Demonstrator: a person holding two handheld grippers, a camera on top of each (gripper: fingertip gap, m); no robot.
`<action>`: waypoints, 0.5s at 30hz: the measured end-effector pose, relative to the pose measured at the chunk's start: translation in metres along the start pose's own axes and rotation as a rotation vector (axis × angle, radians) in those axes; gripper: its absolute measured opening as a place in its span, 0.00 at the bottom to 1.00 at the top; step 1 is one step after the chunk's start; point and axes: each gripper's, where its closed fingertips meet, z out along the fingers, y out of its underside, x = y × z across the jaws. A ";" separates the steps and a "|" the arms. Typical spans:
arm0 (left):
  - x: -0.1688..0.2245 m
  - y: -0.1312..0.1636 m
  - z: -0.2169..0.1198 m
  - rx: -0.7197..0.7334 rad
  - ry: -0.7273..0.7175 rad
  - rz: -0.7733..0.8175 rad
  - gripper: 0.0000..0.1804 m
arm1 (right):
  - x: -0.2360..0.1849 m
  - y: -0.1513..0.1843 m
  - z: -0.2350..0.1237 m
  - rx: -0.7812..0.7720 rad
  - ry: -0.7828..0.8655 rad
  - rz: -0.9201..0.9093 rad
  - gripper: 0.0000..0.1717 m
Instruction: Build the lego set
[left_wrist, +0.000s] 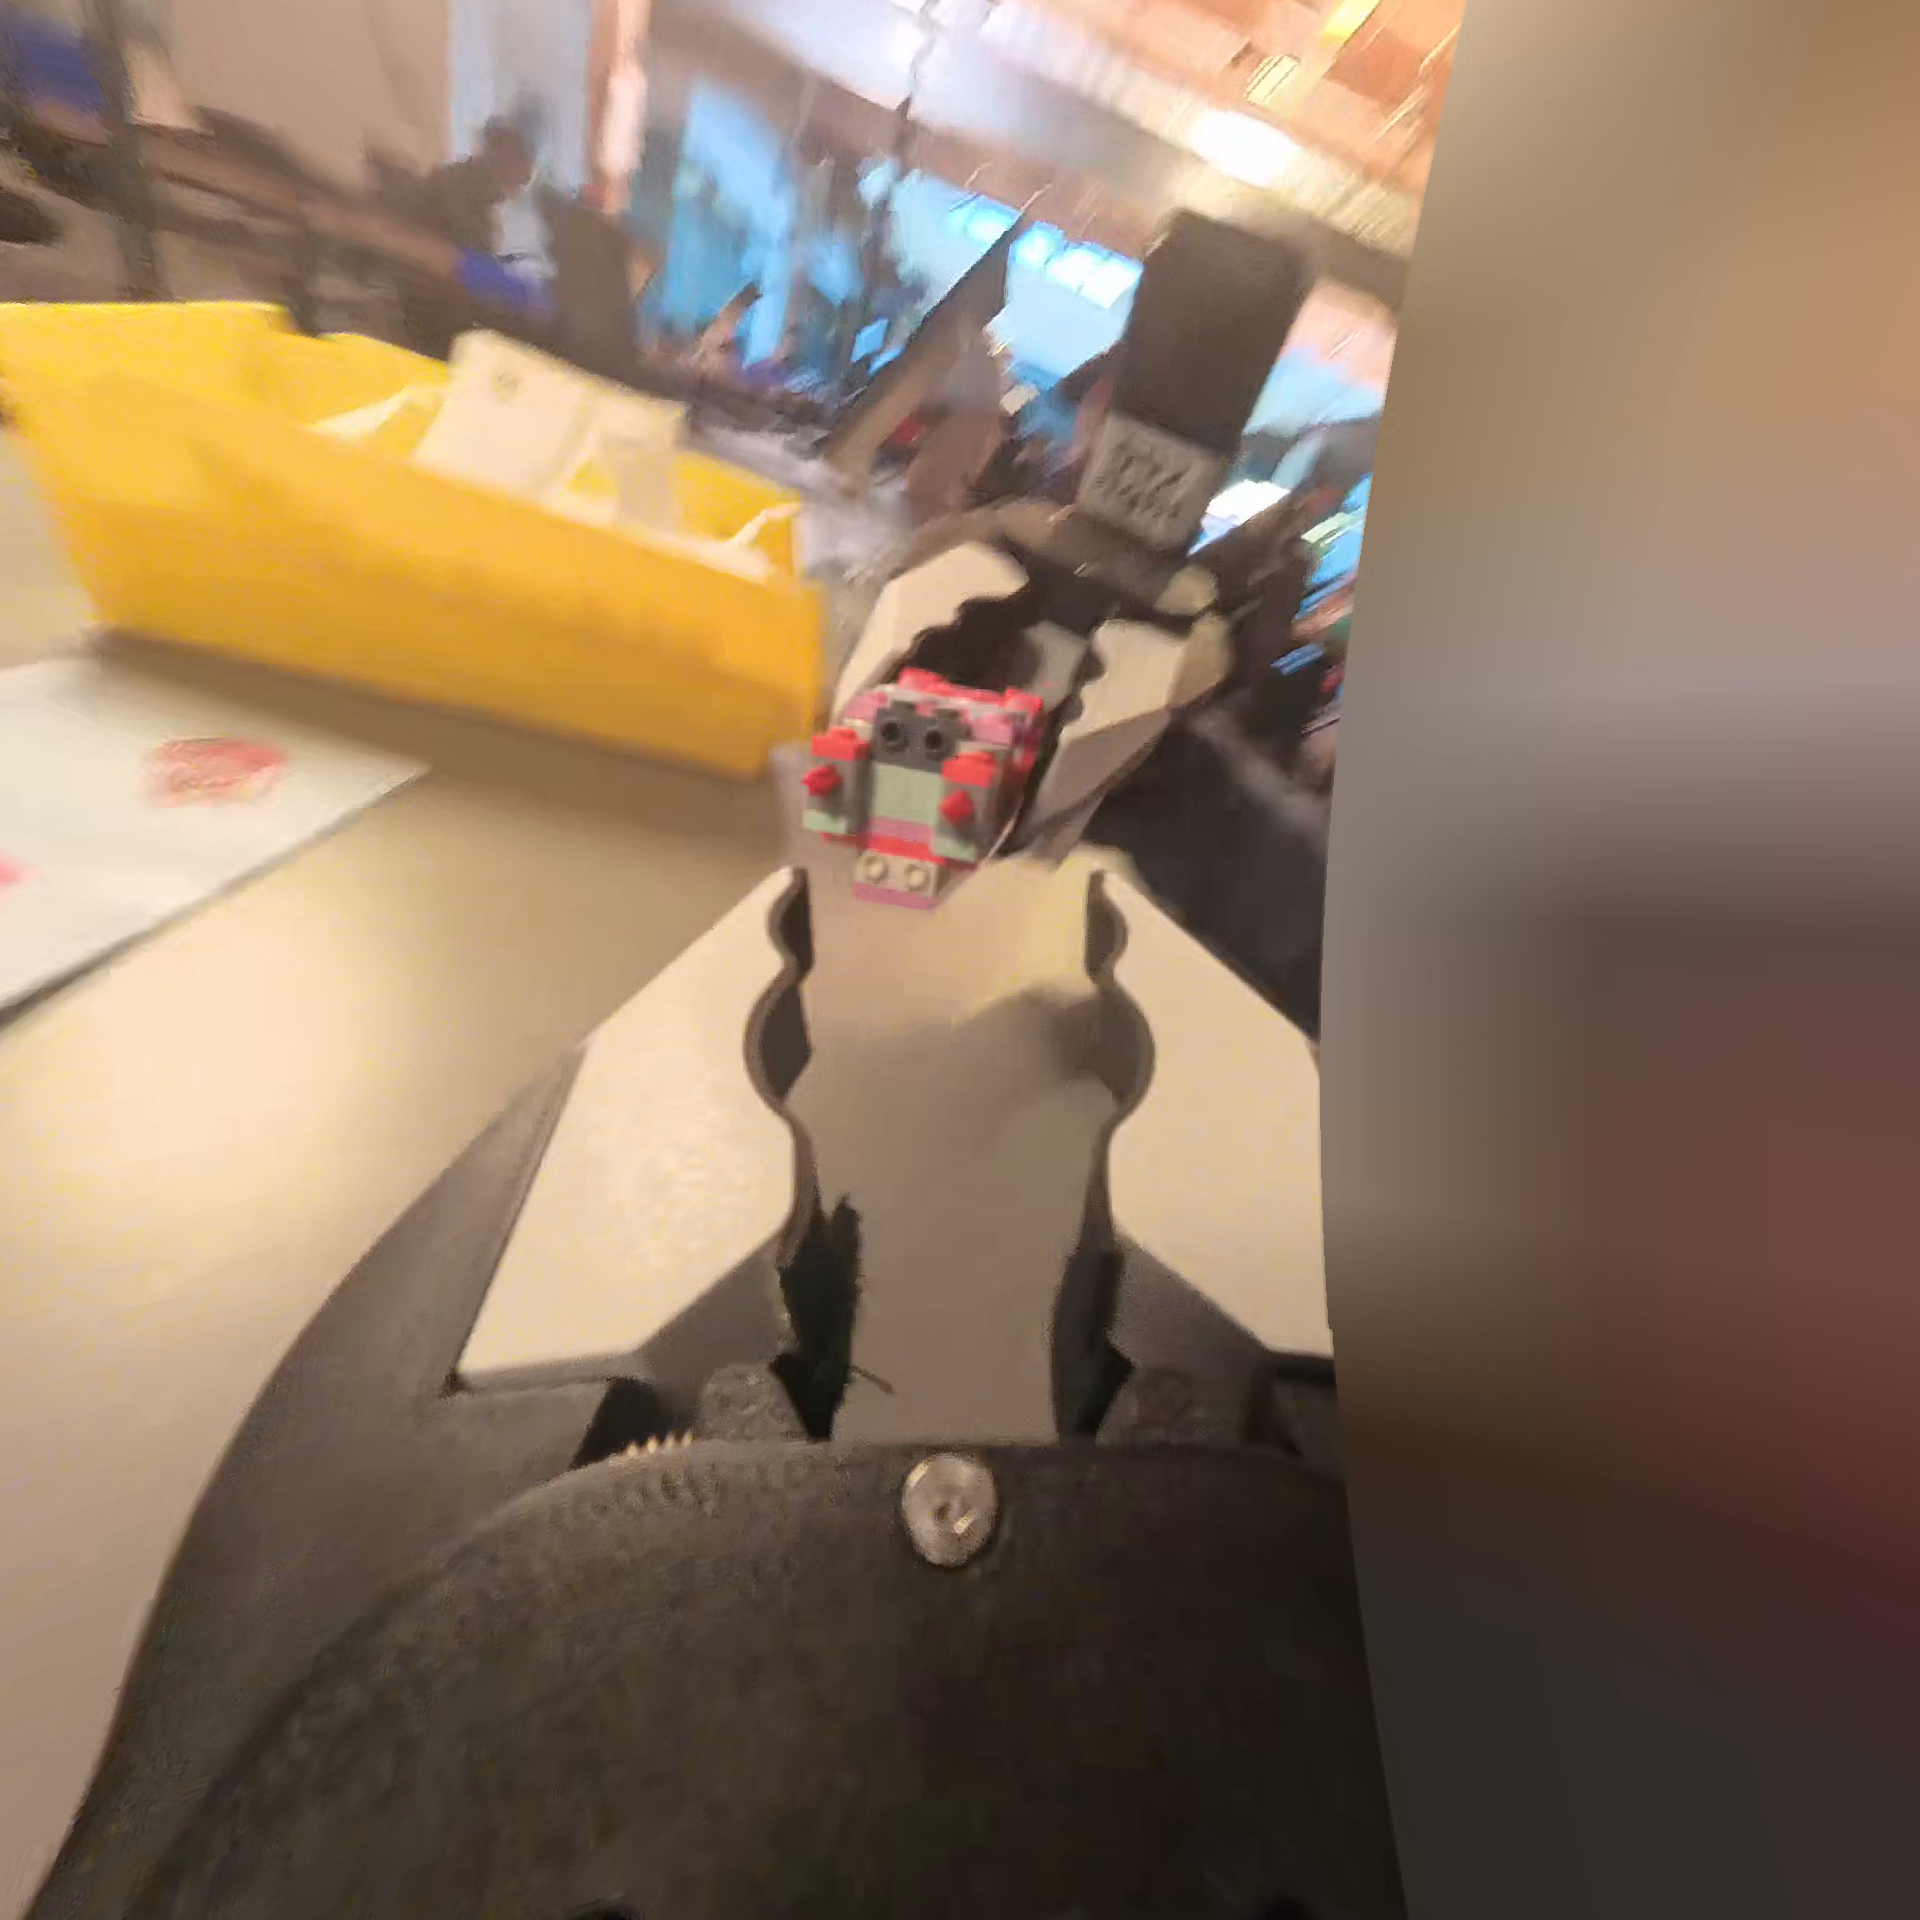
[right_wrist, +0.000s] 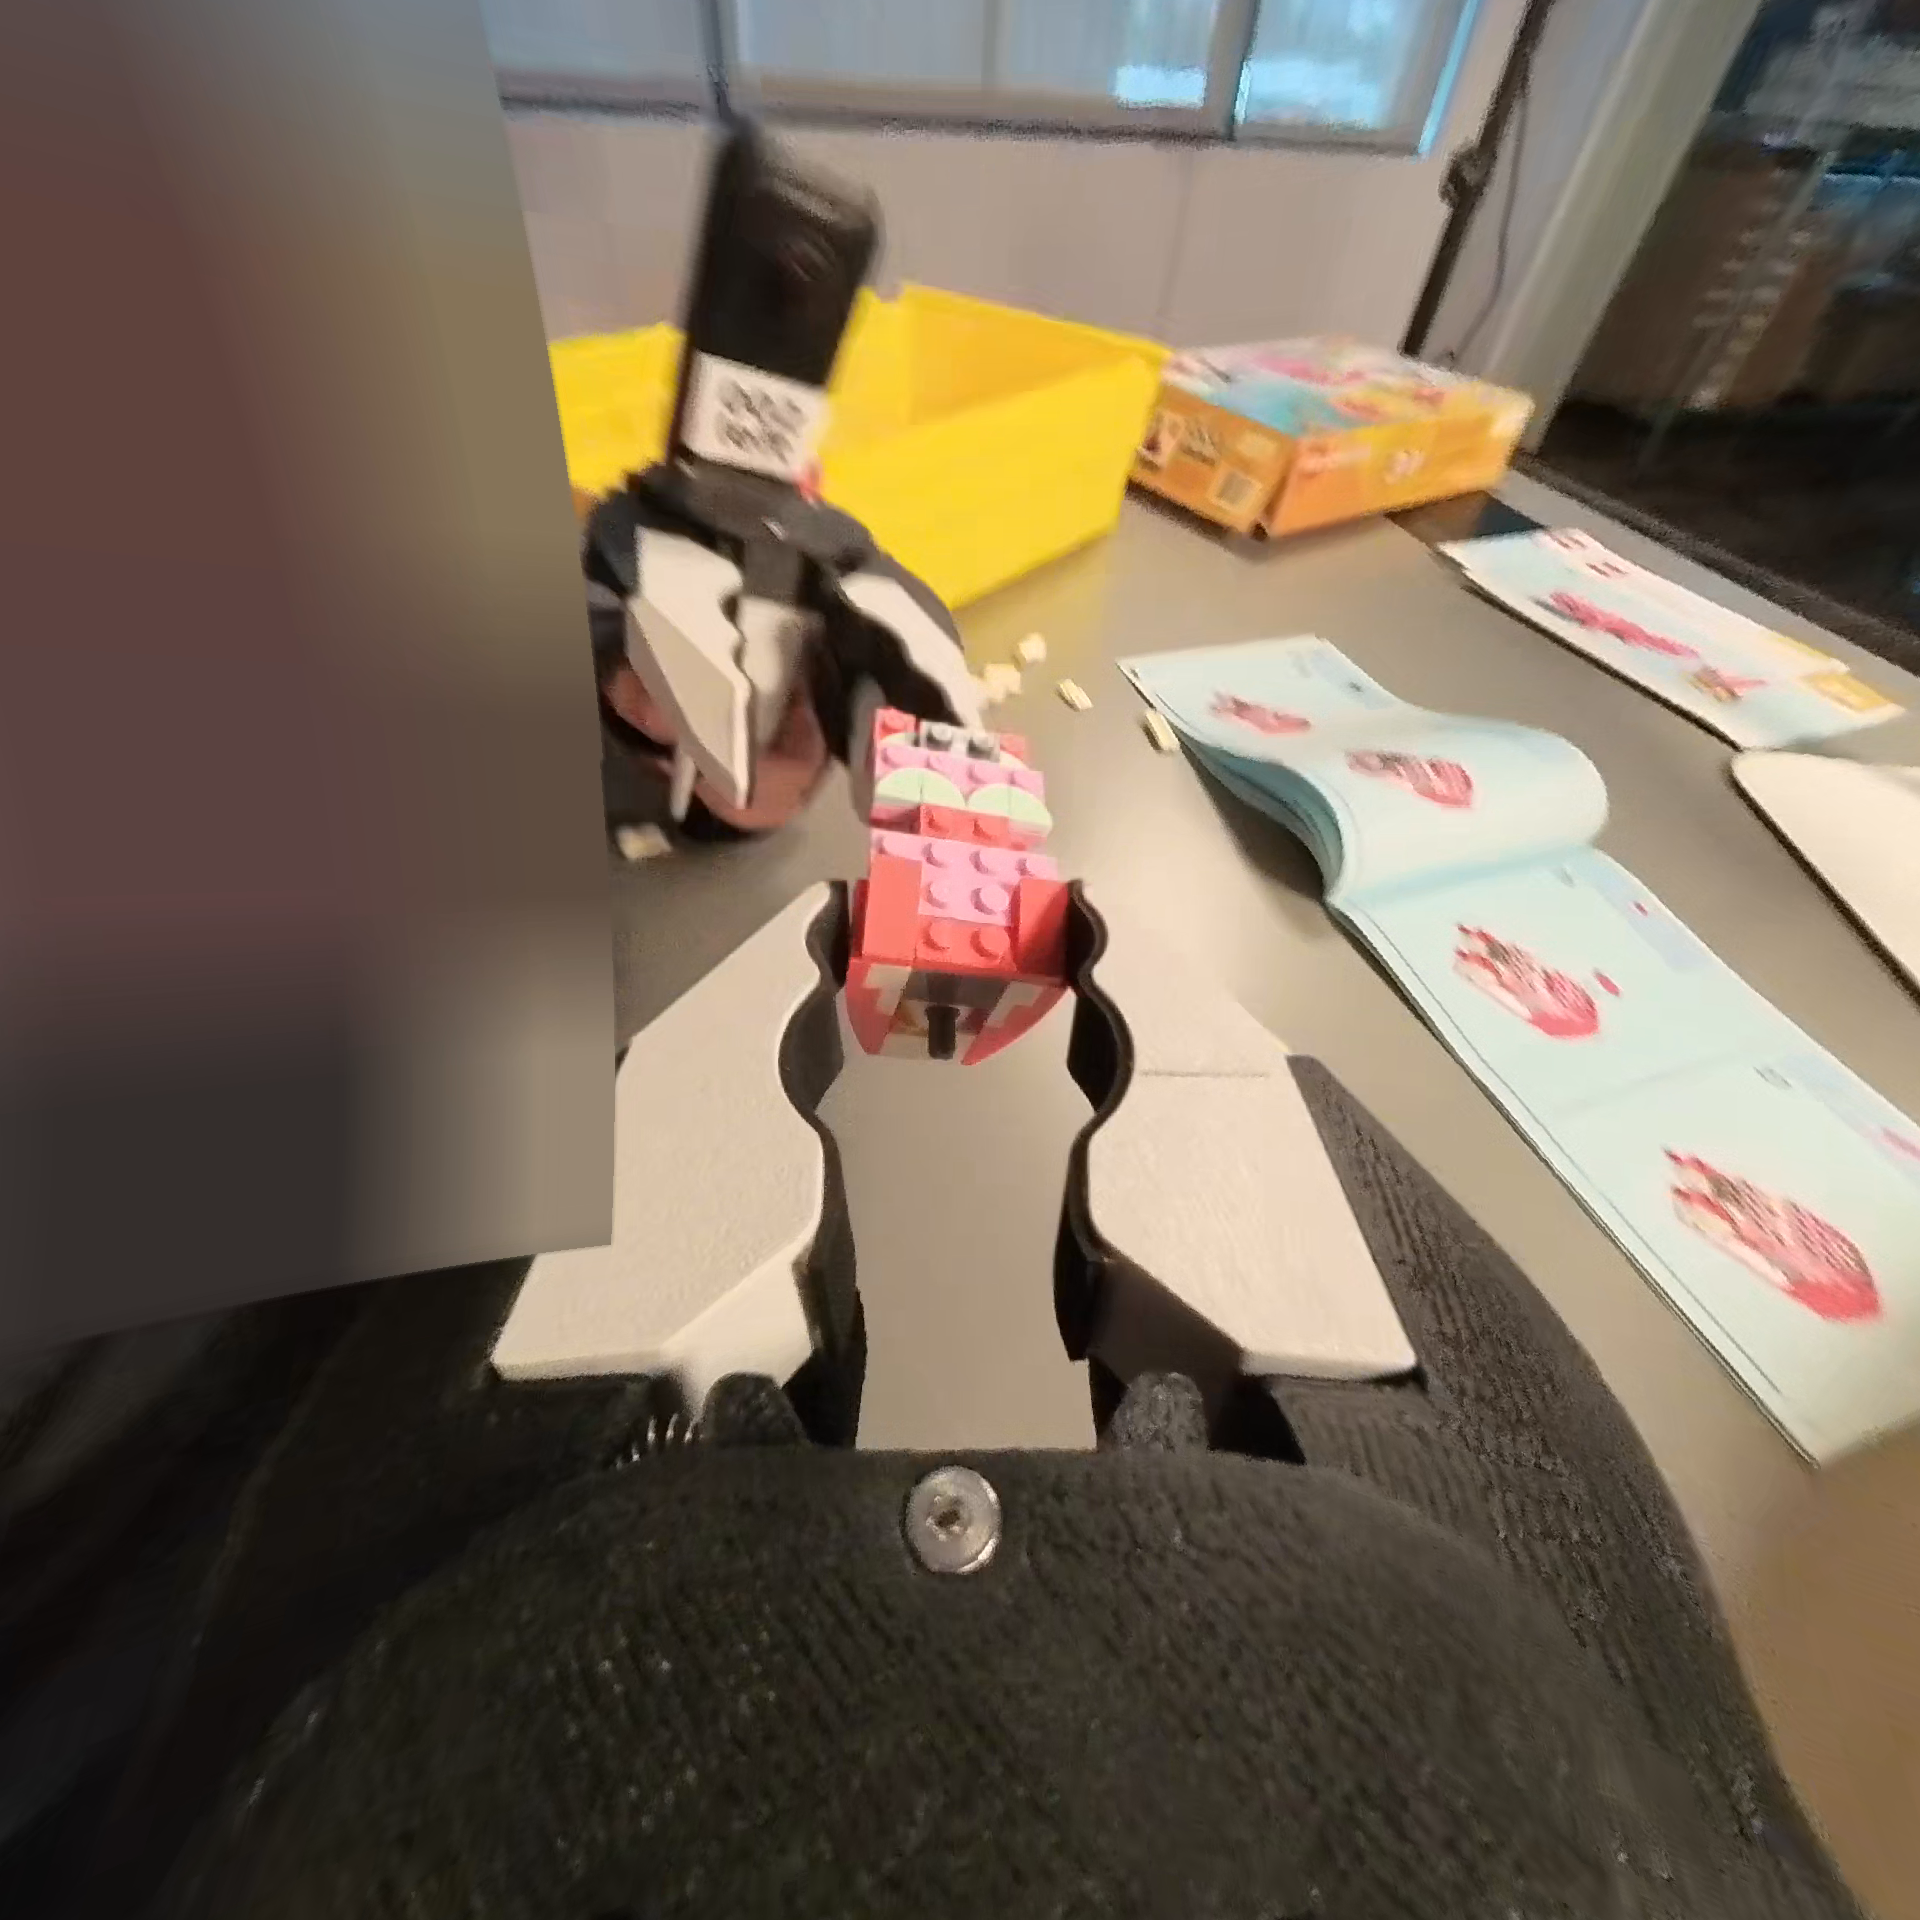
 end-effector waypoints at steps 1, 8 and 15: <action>-0.011 0.004 -0.003 -0.016 -0.075 0.054 0.30 | 0.008 0.011 -0.001 -0.040 0.028 -0.014 0.23; -0.047 -0.020 -0.030 0.109 -0.407 0.233 0.35 | 0.034 0.063 0.016 -0.241 0.016 -0.054 0.23; -0.049 -0.027 -0.035 0.153 -0.473 0.252 0.33 | 0.046 0.082 0.029 -0.336 -0.037 -0.033 0.24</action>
